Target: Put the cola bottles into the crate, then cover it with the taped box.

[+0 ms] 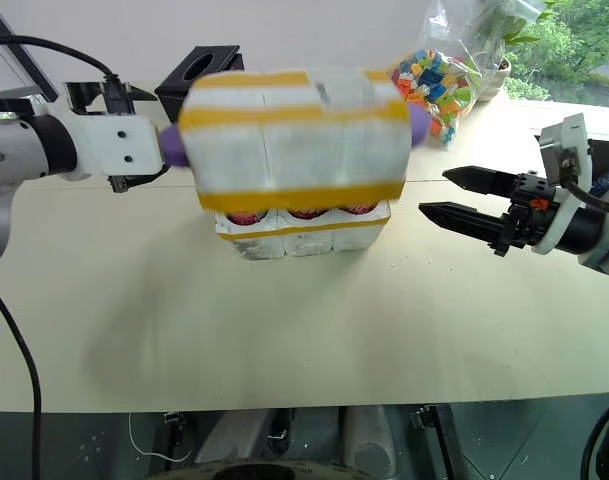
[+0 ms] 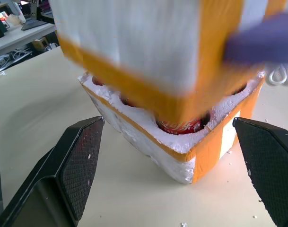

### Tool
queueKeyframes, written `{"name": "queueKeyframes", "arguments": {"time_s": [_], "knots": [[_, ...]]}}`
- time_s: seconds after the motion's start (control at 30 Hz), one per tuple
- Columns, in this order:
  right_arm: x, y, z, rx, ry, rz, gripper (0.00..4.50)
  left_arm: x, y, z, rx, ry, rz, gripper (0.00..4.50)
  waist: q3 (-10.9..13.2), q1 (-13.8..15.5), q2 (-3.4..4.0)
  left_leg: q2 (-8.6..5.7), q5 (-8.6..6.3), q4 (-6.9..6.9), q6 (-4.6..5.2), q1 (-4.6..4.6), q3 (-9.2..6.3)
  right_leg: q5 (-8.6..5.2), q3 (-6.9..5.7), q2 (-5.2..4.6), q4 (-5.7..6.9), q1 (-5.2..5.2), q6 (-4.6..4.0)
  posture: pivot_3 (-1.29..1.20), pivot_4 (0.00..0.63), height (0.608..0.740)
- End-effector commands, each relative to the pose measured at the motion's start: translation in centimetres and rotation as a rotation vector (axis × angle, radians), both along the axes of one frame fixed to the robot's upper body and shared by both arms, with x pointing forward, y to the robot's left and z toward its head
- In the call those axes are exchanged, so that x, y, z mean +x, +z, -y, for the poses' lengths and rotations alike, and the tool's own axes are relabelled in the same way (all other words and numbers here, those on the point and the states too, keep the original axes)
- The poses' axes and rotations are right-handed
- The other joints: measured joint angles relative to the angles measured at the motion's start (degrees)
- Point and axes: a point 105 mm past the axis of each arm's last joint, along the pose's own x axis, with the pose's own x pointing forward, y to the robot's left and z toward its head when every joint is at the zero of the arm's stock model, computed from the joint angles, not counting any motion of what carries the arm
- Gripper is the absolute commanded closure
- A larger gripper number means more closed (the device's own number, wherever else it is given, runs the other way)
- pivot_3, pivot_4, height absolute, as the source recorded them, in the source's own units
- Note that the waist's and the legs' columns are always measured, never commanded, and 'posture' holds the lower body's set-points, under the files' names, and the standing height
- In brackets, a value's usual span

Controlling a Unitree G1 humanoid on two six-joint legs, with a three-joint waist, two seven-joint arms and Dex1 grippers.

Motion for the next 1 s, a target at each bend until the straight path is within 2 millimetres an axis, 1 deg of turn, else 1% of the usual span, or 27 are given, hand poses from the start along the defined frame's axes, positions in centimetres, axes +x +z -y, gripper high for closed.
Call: {"name": "queueKeyframes", "arguments": {"time_s": [0.03,0.13,0.23,0.4,0.5,0.53,0.63,0.7,0.77,0.83,0.87,0.93,1.0], "knots": [[-0.5,1.5,0.3,0.008,-0.008,0.062,0.00,0.1,0.0,0.1,0.030,-0.008,0.016,0.04,0.00,0.05,0.00,0.00,0.00,0.00,0.00,0.00,0.00,0.00,0.00,0.00,0.00,0.00,0.00,0.00,0.150,0.732],[-0.5,1.3,0.3,0.005,-0.012,0.056,0.00,-0.1,0.0,0.2,0.034,-0.024,0.001,0.04,0.00,0.03,0.00,0.00,0.00,0.00,0.00,0.00,0.00,0.00,0.00,0.00,-0.01,0.01,0.00,0.00,0.150,0.732],[-0.9,1.0,0.4,-0.012,-0.010,0.047,0.00,-0.4,0.2,-0.5,0.021,-0.021,-0.008,0.04,0.00,0.06,0.00,0.00,-0.01,0.00,0.01,0.00,0.00,0.00,0.00,-0.01,-0.01,0.01,0.00,0.00,0.150,0.732],[-1.3,1.0,1.0,-0.032,-0.024,0.037,0.00,-1.6,-1.2,-3.0,-0.079,-0.005,-0.167,0.04,0.01,-0.13,0.04,0.03,-0.03,-0.01,-0.01,0.00,0.00,0.00,0.01,0.01,0.01,-0.03,0.00,0.00,0.150,0.732],[-1.3,1.1,1.2,-0.039,-0.029,0.036,0.00,-1.8,-1.9,-4.3,-0.019,-0.001,-0.175,0.04,0.01,-0.09,0.04,0.06,-0.03,-0.01,-0.01,0.01,0.00,0.00,0.00,0.02,0.00,-0.03,0.00,0.00,0.150,0.732],[-1.3,1.2,1.3,-0.040,-0.029,0.036,0.00,-2.0,-2.4,-4.6,-0.002,-0.014,-0.193,0.04,0.01,-0.07,0.05,0.06,-0.03,-0.01,-0.01,0.01,0.00,0.00,0.00,0.02,-0.01,-0.03,0.00,0.00,0.150,0.732],[-1.3,1.3,1.3,-0.053,-0.023,0.035,0.00,-2.3,-3.3,-4.8,-0.201,-0.038,-0.293,0.04,0.01,0.22,0.05,0.05,-0.05,-0.01,0.00,0.01,0.01,0.00,0.01,-0.01,-0.03,0.00,-0.01,0.00,0.150,0.732],[-1.3,1.3,1.4,-0.064,-0.017,0.034,0.00,-2.8,-3.2,-4.8,-0.416,-0.072,-0.409,0.04,0.02,0.24,0.05,0.05,-0.05,0.00,0.01,0.01,0.00,0.00,-0.01,-0.02,-0.05,0.02,-0.01,0.00,0.150,0.732],[-1.3,1.3,1.4,-0.074,-0.010,0.031,0.00,-3.5,-3.1,-4.8,-0.556,-0.115,-0.506,0.04,0.02,-0.01,0.05,0.05,-0.05,0.02,0.01,0.01,0.00,0.00,-0.01,-0.01,-0.04,0.01,-0.01,0.00,0.150,0.732],[-1.3,1.3,1.5,-0.100,0.003,0.030,0.00,-4.5,-2.9,-5.5,-0.721,-0.164,-0.646,0.04,0.02,-0.15,0.07,0.05,-0.06,0.01,0.02,0.01,0.00,0.00,-0.01,0.00,-0.04,-0.01,0.00,0.00,0.150,0.732],[-1.1,1.3,1.5,-0.120,0.009,0.032,0.00,-4.8,-3.1,-6.3,-0.806,-0.164,-0.733,0.04,0.01,-0.29,0.11,0.06,-0.06,0.01,0.02,0.01,0.01,0.00,-0.01,0.02,-0.03,-0.02,0.00,0.00,0.150,0.732],[-0.5,1.2,1.6,-0.157,0.012,0.039,0.00,-5.8,-3.6,-7.3,-0.898,-0.176,-0.899,0.04,0.01,-0.61,0.14,0.09,-0.07,0.01,0.00,0.01,0.03,0.00,-0.01,0.05,-0.01,-0.05,0.00,0.00,0.150,0.732],[0.0,1.0,1.7,-0.188,0.008,0.045,0.00,-6.3,-3.8,-7.8,-0.940,-0.169,-0.988,0.04,0.02,-1.13,0.15,0.12,-0.07,0.00,0.00,0.02,0.06,-0.01,-0.02,0.09,0.01,-0.07,-0.01,0.00,0.150,0.732]]}}
